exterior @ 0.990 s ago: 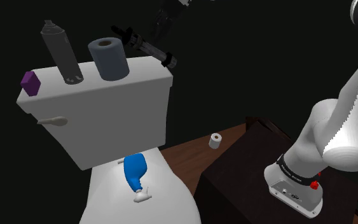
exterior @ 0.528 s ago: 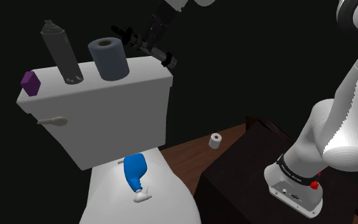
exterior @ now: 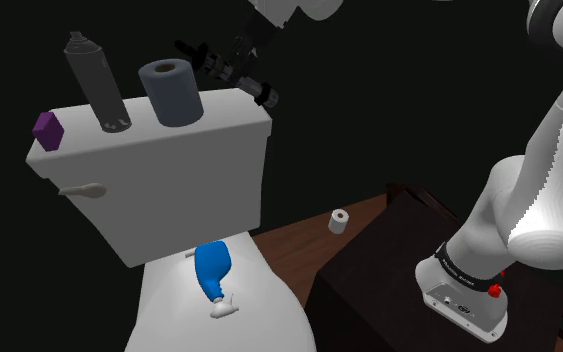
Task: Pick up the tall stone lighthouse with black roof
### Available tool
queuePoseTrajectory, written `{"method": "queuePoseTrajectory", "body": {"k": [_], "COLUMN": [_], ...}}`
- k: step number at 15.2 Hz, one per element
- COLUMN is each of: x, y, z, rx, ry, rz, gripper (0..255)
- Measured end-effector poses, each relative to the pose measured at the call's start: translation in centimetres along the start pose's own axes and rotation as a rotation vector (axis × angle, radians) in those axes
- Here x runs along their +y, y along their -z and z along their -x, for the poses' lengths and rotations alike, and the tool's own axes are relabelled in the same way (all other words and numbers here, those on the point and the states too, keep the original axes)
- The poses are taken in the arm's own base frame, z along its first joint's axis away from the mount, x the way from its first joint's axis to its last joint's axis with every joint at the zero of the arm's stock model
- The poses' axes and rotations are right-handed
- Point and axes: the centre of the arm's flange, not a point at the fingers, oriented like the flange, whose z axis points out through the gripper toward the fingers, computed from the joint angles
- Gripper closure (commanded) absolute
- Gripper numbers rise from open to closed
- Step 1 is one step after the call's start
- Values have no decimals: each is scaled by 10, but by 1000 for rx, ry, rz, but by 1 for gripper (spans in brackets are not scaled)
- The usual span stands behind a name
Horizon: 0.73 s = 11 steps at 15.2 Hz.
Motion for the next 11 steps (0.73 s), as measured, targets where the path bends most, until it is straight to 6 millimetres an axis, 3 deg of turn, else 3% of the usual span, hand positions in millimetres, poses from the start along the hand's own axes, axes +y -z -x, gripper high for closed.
{"method": "queuePoseTrajectory", "body": {"k": [7,11], "x": [0,0], "y": [1,17], "z": [-2,-12], "rx": [-1,-1], "ry": [-1,-1], "rz": [-1,-1], "gripper": [255,255]}}
